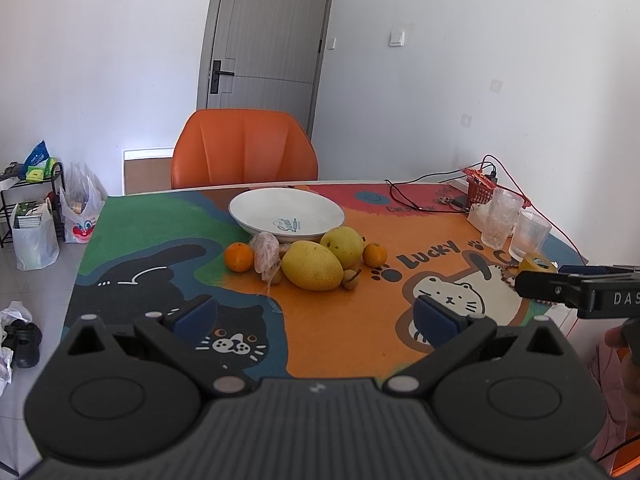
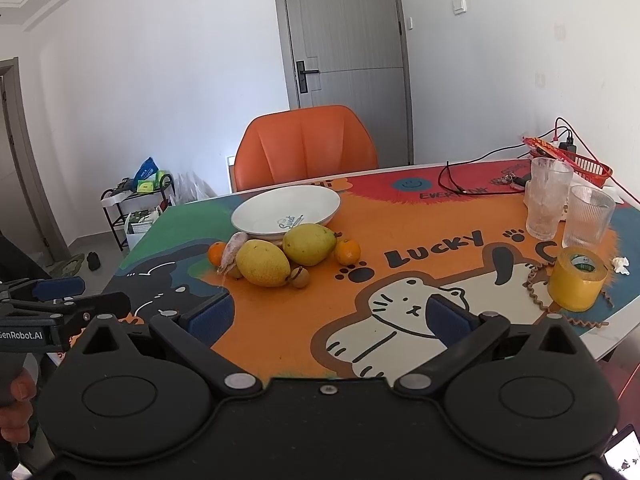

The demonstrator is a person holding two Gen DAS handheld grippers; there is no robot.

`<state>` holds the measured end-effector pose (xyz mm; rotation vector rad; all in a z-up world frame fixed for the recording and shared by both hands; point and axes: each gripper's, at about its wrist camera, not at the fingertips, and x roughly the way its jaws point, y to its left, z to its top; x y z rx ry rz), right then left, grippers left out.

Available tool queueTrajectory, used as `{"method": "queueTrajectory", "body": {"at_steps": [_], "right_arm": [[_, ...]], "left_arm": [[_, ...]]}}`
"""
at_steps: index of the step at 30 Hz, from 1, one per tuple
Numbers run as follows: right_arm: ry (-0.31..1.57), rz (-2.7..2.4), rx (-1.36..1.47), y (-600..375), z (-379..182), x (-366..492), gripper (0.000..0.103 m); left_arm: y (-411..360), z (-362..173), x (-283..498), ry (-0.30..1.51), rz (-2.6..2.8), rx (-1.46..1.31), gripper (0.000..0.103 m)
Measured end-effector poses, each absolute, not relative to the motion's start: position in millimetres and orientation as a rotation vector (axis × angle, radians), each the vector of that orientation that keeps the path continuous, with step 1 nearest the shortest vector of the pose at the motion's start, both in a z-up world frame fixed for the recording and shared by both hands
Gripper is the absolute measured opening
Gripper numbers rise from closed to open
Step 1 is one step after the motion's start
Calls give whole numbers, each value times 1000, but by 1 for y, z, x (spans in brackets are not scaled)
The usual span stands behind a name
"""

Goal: Organize fruits

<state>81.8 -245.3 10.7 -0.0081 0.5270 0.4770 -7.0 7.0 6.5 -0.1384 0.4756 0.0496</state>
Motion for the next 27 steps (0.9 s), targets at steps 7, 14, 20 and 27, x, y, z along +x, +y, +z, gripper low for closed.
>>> {"method": "queueTrajectory", "body": {"at_steps": [7, 14, 20, 27], "right_arm": [[528, 478, -5, -244, 12, 82, 103], [531, 481, 0, -243, 9, 83, 103], [544, 491, 19, -244, 4, 90, 103], [522, 508, -7, -242, -1, 96, 103]], "left_arm": [[10, 12, -9, 468, 59, -139, 103], [13, 11, -10, 465, 61, -139, 103], [15, 9, -5, 474, 58, -134, 103], [19, 4, 14, 471, 58, -150, 103]]}}
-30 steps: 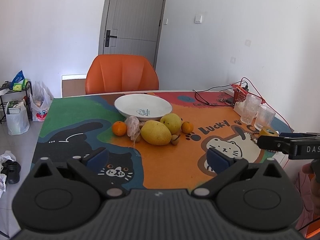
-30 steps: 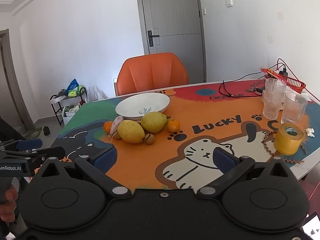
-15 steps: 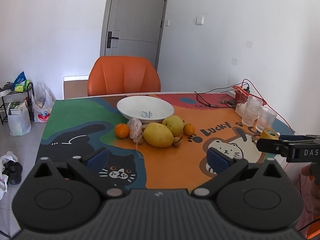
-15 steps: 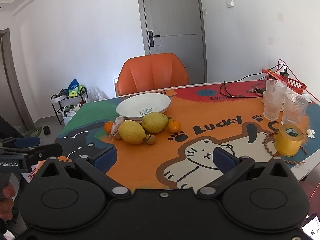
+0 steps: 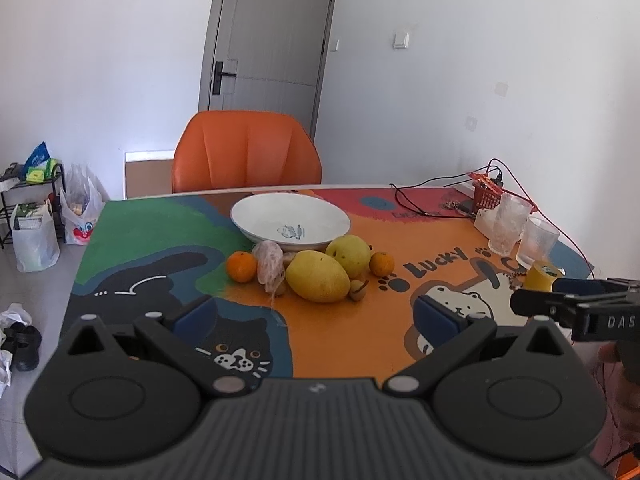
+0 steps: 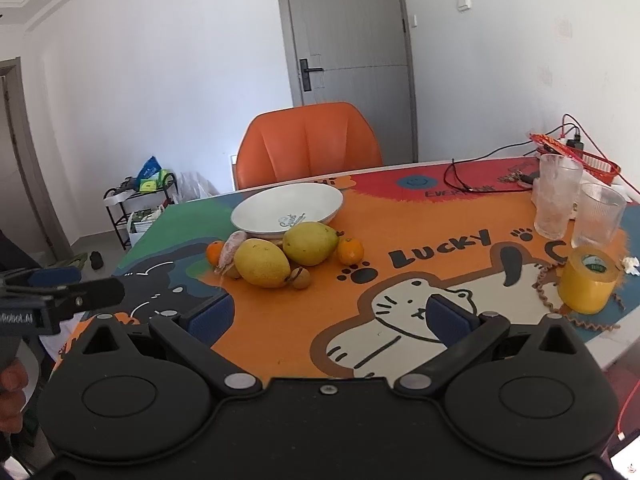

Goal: Organize fruits
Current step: 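Reach the left tool to the pomelo while the right tool reaches the kiwi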

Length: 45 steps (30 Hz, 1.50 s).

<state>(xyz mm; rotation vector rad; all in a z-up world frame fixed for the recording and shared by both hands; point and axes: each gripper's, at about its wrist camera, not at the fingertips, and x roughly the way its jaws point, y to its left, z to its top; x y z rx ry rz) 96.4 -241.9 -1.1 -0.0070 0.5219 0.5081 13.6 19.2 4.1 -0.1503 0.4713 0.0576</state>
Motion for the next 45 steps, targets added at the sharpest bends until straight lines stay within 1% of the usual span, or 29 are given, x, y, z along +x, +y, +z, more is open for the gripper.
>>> {"method": "queueTrajectory", "body": {"at_steps": [17, 19, 22, 25, 29, 36, 38, 42, 44, 45], "right_arm": [[547, 578, 56, -233, -34, 152, 103], [547, 583, 50, -230, -37, 157, 103], [553, 602, 54, -227, -39, 164, 102], [547, 614, 63, -227, -38, 170, 100], [554, 606, 88, -233, -40, 182, 98], [589, 603, 107, -239, -50, 199, 97], [597, 611, 108, -239, -54, 204, 97], [606, 632, 97, -236, -60, 212, 90], [608, 640, 100, -235, -63, 217, 89], [611, 644, 102, -235, -65, 219, 86]], "left_arm": [[30, -26, 73, 497, 83, -180, 101], [29, -28, 79, 503, 76, -181, 97], [29, -32, 88, 514, 62, -193, 94], [28, -35, 98, 526, 41, -216, 90], [22, -39, 111, 533, 24, -216, 87], [15, -44, 136, 554, 21, -222, 79], [14, -46, 143, 561, 18, -226, 79], [13, -51, 157, 572, 22, -234, 79], [11, -55, 163, 583, 21, -239, 78], [10, -57, 166, 588, 20, -242, 77]]}}
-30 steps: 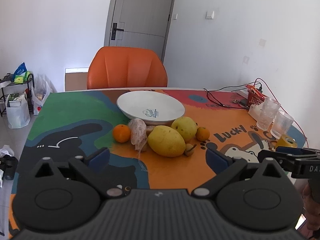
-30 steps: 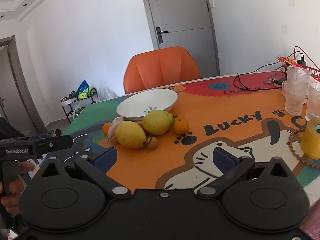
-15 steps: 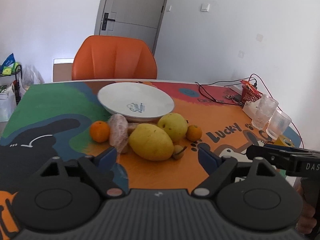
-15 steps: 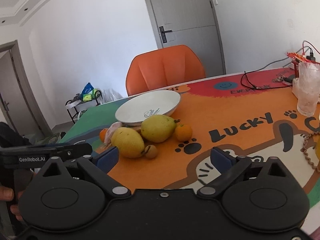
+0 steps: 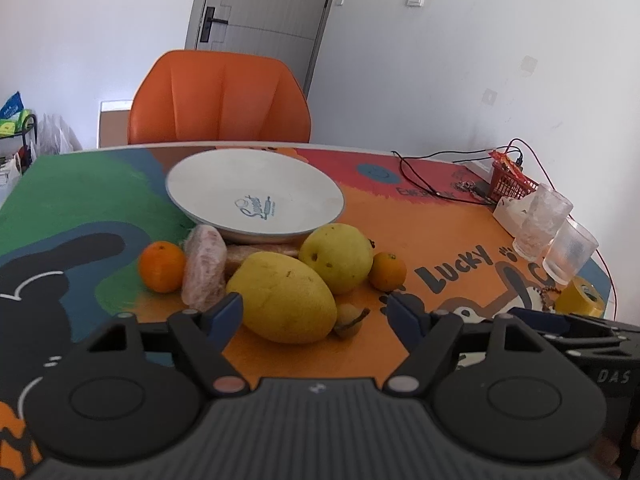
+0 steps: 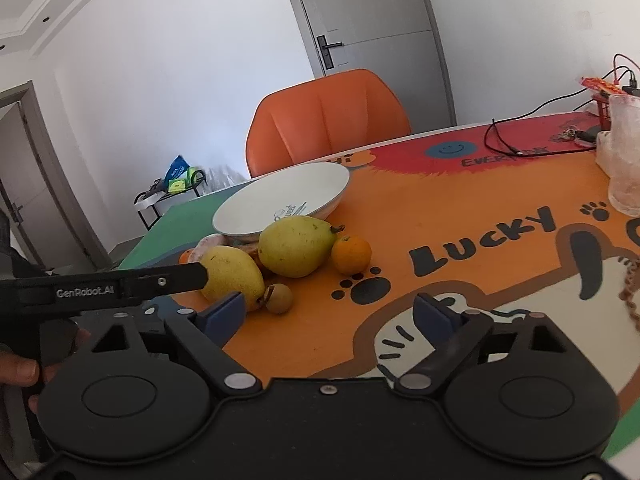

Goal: Organize fruits
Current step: 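Reach the left tool to the pomelo while the right tool reaches the kiwi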

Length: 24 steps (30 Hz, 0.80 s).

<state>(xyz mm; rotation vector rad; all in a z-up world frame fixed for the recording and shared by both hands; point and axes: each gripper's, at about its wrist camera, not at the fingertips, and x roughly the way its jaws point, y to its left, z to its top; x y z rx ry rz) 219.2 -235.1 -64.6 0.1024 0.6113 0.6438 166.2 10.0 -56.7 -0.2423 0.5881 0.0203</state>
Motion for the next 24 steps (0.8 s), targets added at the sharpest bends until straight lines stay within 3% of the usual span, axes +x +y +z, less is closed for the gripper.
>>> {"method": "queueTrajectory", "body": {"at_steps": [3, 6, 24], "right_arm": [[639, 659, 117, -234, -72, 229, 76], [663, 670, 128, -233, -80, 238, 73], [716, 686, 153, -230, -95, 259, 72]], "left_arm": [[7, -62, 175, 605, 21, -245, 77], [8, -67, 182, 625, 39, -260, 77], [18, -89, 211, 665, 147, -330, 76]]}}
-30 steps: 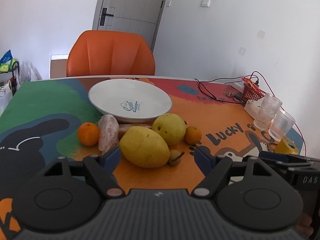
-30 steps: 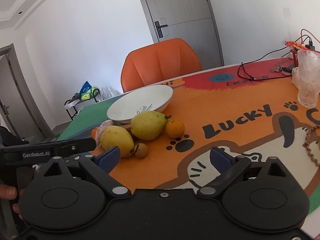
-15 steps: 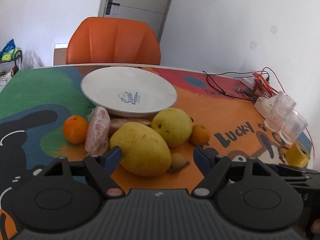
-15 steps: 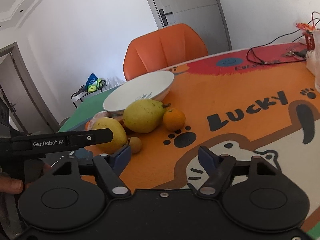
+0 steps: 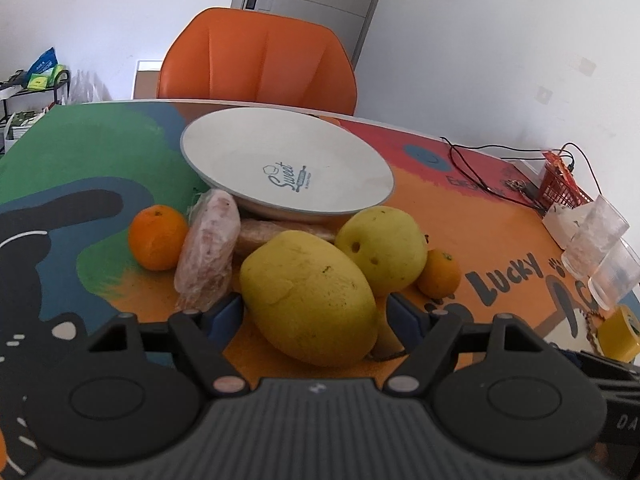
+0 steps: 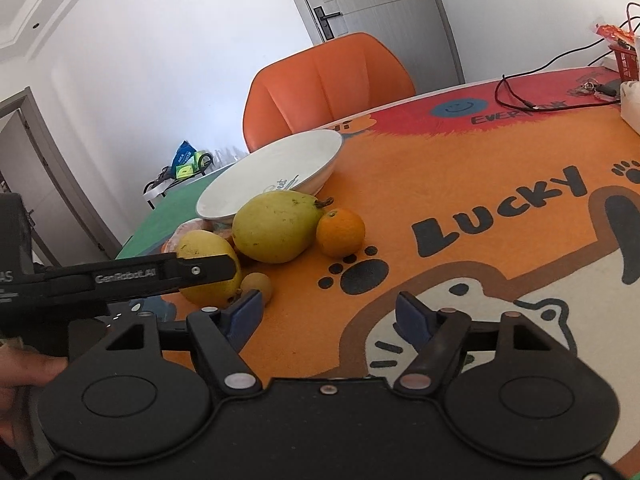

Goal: Organize fruits
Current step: 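Reach the left tool to the pomelo while the right tool reaches the kiwi, then grasp the pomelo with the left tool while the right tool grasps the kiwi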

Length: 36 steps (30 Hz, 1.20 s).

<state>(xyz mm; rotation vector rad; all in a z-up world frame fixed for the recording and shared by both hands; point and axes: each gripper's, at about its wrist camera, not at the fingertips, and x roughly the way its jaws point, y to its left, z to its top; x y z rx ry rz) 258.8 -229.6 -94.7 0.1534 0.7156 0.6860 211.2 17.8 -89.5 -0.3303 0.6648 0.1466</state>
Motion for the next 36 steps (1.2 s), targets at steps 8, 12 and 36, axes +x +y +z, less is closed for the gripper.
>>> {"method": "queueTrajectory", "body": {"at_steps": [8, 12, 36], "right_arm": [[721, 706, 129, -215, -95, 257, 72], [725, 713, 122, -206, -96, 258, 72], [753, 746, 90, -152, -107, 268, 30]], "left_arm": [[22, -93, 205, 651, 138, -361, 70], [28, -90, 199, 653, 134, -378, 69], [55, -61, 168, 569, 126, -344, 69]]}}
